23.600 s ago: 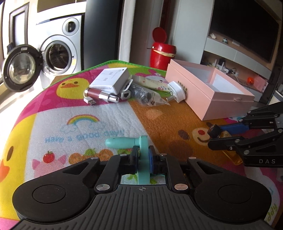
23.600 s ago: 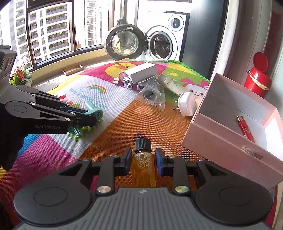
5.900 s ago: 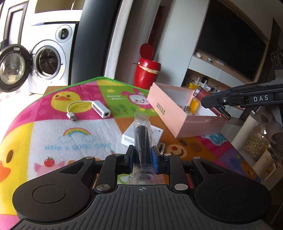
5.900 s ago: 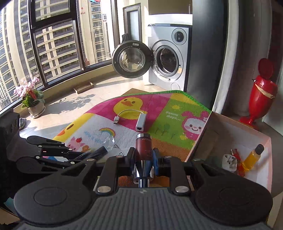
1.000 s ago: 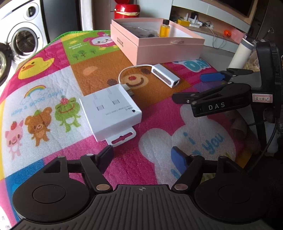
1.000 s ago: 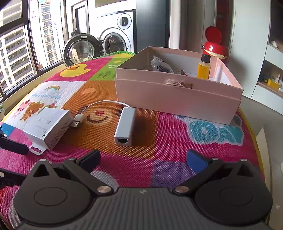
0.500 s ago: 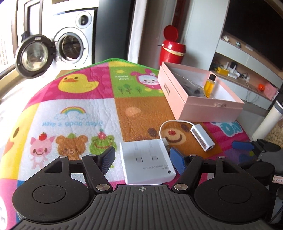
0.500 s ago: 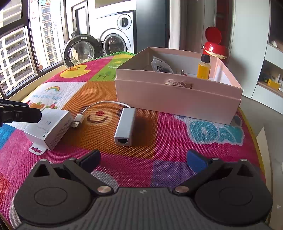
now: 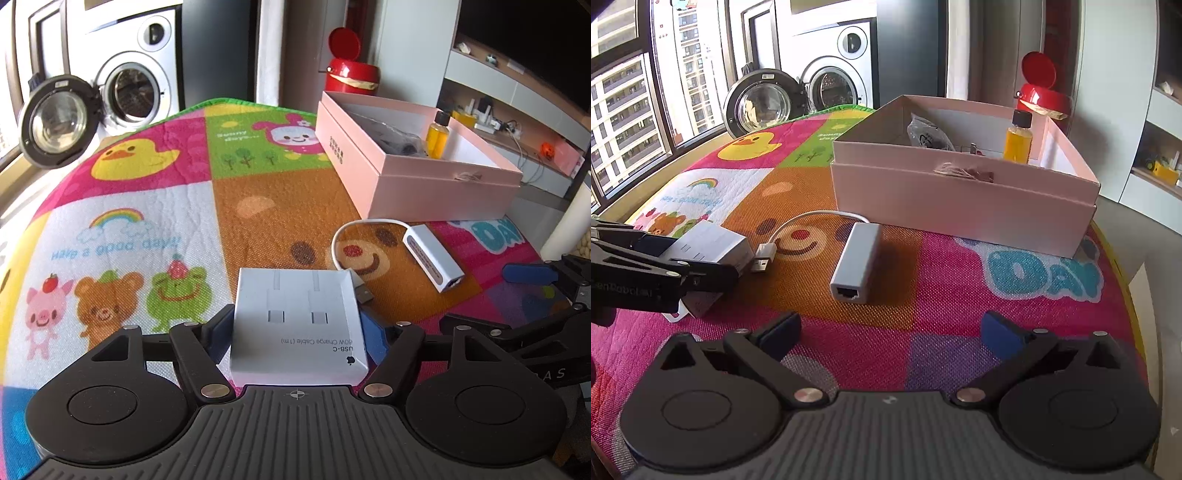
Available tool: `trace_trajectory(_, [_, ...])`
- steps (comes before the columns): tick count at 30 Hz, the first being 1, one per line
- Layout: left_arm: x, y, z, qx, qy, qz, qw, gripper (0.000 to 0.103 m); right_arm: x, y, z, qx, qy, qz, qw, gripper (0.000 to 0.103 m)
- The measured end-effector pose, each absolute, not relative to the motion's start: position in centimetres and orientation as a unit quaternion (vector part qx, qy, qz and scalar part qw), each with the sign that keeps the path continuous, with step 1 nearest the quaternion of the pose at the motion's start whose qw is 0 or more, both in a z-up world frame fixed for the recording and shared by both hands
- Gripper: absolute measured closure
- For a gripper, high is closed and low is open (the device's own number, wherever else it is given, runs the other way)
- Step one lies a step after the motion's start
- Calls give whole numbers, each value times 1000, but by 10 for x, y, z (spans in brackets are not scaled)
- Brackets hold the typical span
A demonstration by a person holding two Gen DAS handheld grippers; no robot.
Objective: Organize rigid objects
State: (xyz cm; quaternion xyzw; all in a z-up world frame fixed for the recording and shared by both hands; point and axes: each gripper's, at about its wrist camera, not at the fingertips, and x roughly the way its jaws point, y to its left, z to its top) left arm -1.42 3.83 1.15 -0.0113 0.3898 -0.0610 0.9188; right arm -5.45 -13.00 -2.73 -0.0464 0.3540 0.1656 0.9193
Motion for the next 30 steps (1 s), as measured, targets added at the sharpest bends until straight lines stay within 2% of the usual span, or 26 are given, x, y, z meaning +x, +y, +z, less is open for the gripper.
trace_trajectory(9, [-26, 50, 6, -31, 366, -83, 926, 28, -52, -128, -25, -53, 357, 173, 917, 1])
trace_trajectory(10, [-29, 52, 5, -34, 361, -86, 928, 28, -49, -128, -22, -44, 356, 182, 916, 7])
trace_trajectory(14, [-38, 53, 2, -30, 345, -96, 933, 28, -33, -125, -8, -9, 341, 183, 922, 17])
trace_trajectory(16, [-37, 55, 3, -34, 345, -99, 933, 27, -21, -115, -7, -26, 333, 170, 927, 29])
trace_trajectory(20, [-38, 60, 4, -48, 342, -108, 932, 28, -3, -99, -13, -62, 342, 166, 923, 47])
trace_trajectory(24, [-44, 65, 6, -76, 329, -135, 932, 28, -7, -94, -11, -80, 354, 185, 913, 81])
trace_trajectory(30, [-67, 53, 24, -24, 288, -166, 943, 28, -52, -106, 23, -104, 332, 215, 913, 83])
